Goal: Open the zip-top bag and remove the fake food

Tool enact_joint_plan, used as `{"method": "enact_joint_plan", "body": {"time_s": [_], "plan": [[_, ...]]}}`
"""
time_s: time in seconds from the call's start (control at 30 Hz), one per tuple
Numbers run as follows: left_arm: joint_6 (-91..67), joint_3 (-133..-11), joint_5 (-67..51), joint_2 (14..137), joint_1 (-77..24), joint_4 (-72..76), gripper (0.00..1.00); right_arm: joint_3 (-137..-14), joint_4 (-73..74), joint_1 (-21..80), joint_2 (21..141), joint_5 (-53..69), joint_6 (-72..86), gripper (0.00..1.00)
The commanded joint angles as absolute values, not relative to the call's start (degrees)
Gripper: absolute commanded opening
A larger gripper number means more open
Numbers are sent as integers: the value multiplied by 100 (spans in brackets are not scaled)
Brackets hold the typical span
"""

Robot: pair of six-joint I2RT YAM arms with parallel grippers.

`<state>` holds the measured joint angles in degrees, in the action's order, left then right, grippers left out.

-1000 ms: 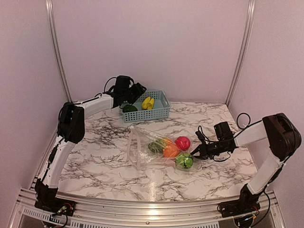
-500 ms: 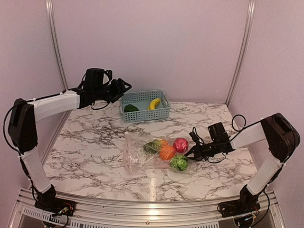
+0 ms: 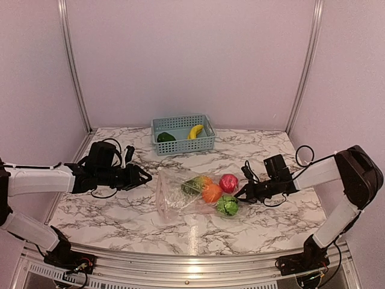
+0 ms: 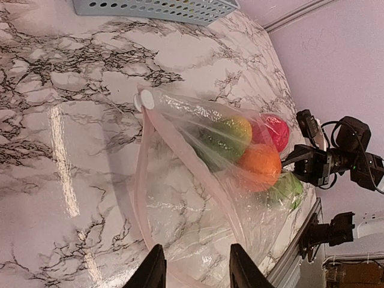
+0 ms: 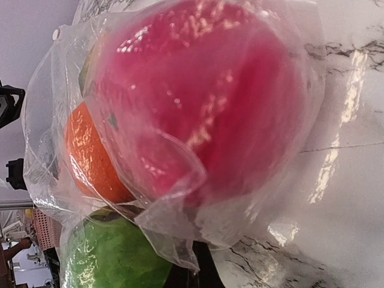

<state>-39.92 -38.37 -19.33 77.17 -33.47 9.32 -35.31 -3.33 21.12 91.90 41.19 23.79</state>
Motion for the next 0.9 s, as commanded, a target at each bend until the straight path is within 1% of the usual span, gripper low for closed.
{"method": "enact_joint_plan", "body": {"time_s": [0.0, 0.1, 0.3, 0.47, 0.53, 0.6, 0.63, 0.7, 0.73, 0.77, 0.8, 0.87], "plan": [[-3994, -3582, -2008, 7643, -3419, 1360, 36, -3681, -150, 2188, 9353, 4029, 2256, 0], [-4011, -3523, -2089, 8094, -3508, 1819, 35, -3686, -34, 2197, 9366, 3959, 2161, 0], [-3859, -3978, -2270, 9257, -3747, 2604, 30, -3841, 253, 2197, 9531, 3893, 1967, 0], [-3417, -4358, -2279, 9980, -4051, 3244, 31, -4223, 792, 2146, 9647, 3649, 1748, 0], [-3142, -4477, -2296, 10177, -4134, 3404, 32, -4295, 839, 2026, 9585, 3668, 1842, 9], [-2919, -4520, -2230, 10337, -4173, 3593, 35, -4412, 862, 1902, 9519, 3739, 1956, 28], [-2792, -4519, -2201, 10404, -4175, 3701, 38, -4497, 886, 1858, 9494, 3731, 1987, 36], [-2596, -4474, -2150, 10516, -4175, 3969, 46, -4652, 905, 1748, 9487, 3705, 2052, 46], [-2508, -4452, -2150, 10573, -4170, 4165, 50, -4732, 901, 1689, 9515, 3703, 2087, 55], [-2384, -4454, -2159, 10618, -4174, 4264, 59, -4812, 897, 1635, 9563, 3713, 2127, 60], [-2251, -4470, -2150, 10663, -4187, 4300, 63, -4896, 897, 1596, 9636, 3742, 2141, 62], [-1969, -4543, -2117, 10739, -4205, 4304, 68, -5086, 903, 1552, 9786, 3811, 2147, 64]]}}
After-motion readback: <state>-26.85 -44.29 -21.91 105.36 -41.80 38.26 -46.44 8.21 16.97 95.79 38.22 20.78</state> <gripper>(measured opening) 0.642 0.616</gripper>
